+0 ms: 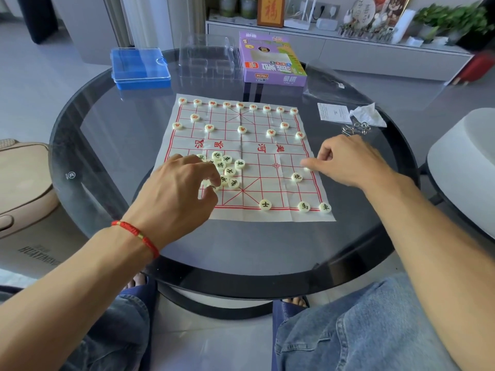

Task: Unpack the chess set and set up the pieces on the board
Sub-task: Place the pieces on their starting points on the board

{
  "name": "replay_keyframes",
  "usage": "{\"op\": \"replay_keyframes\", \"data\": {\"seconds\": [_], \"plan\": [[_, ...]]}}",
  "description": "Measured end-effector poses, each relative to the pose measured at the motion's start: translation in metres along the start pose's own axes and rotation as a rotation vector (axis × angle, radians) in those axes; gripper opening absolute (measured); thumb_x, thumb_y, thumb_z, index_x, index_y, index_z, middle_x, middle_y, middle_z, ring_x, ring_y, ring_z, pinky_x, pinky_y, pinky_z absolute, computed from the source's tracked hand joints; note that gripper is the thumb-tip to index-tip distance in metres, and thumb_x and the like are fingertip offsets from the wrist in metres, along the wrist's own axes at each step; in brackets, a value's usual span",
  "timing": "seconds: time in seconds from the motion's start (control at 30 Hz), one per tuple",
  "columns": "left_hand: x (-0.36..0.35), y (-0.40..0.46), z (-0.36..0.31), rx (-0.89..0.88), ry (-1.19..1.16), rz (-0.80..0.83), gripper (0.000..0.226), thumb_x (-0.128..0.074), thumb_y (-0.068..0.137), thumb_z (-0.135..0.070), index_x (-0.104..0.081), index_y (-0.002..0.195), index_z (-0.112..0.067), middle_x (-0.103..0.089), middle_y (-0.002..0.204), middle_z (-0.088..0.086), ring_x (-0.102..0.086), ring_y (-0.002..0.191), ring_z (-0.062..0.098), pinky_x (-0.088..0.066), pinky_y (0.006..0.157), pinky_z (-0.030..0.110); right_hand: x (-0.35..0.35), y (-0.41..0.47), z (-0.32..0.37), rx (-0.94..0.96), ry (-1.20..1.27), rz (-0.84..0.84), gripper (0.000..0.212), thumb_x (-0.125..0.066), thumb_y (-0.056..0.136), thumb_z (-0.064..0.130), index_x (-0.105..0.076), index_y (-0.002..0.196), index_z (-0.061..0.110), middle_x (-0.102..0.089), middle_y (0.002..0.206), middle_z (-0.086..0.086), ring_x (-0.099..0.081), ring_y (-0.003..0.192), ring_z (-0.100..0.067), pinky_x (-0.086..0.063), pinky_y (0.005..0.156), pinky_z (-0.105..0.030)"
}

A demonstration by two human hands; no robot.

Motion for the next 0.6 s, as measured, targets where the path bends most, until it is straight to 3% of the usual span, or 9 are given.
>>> {"op": "replay_keyframes", "data": {"seconds": [0.1, 0.17, 0.23, 0.6], "plan": [[0.0, 0.001, 0.001, 0.009, 0.004, 0.002, 0.018, -0.061, 0.088, -0.018, -0.072, 0.102, -0.024, -0.07, 0.11, 0.001, -0.059, 0.099, 0.023, -0.051, 0.082, 0.04, 0.005, 0.001, -0.009, 0.059, 0.074, -0.111, 0.025, -0.059, 0.099, 0.041, -0.07, 0.09, 0.02, -0.068, 0.09, 0.003, -0.062, 0.09, -0.025, -0.046, 0.075, -0.036], [-0.001, 0.0, 0.001, 0.009, 0.005, 0.008, 0.018, -0.061, 0.088, -0.019, -0.072, 0.102, -0.024, -0.07, 0.11, 0.001, -0.059, 0.099, 0.023, -0.052, 0.083, 0.041, 0.003, 0.0, -0.01, 0.169, 0.108, -0.039, 0.01, -0.062, 0.098, 0.031, -0.071, 0.102, 0.028, -0.067, 0.096, 0.009, -0.063, 0.09, -0.018, -0.048, 0.076, -0.034], [-0.001, 0.0, 0.001, 0.005, 0.005, 0.014, 0.018, -0.061, 0.088, -0.019, -0.072, 0.101, -0.024, -0.07, 0.11, 0.001, -0.06, 0.1, 0.023, -0.053, 0.083, 0.041, -0.003, 0.0, -0.01, 0.259, 0.083, 0.076, 0.014, -0.069, 0.095, 0.029, -0.071, 0.108, 0.031, -0.063, 0.098, 0.014, -0.061, 0.087, -0.009, -0.05, 0.077, -0.034], [0.0, 0.0, 0.003, 0.004, 0.004, 0.004, 0.017, -0.061, 0.087, -0.019, -0.072, 0.1, -0.024, -0.07, 0.107, -0.001, -0.06, 0.096, 0.023, -0.054, 0.079, 0.04, -0.008, 0.008, -0.016, 0.213, 0.112, 0.053, 0.011, -0.079, 0.087, 0.031, -0.074, 0.096, 0.027, -0.069, 0.089, 0.011, -0.063, 0.08, -0.004, -0.048, 0.071, -0.026]]}}
Point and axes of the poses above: each hand's wrist, its own y-axis towards the middle knuckle, its own x-axis out of the back of the hand, z = x × y, the point moved 1 cm from there along y, towards the middle knuckle
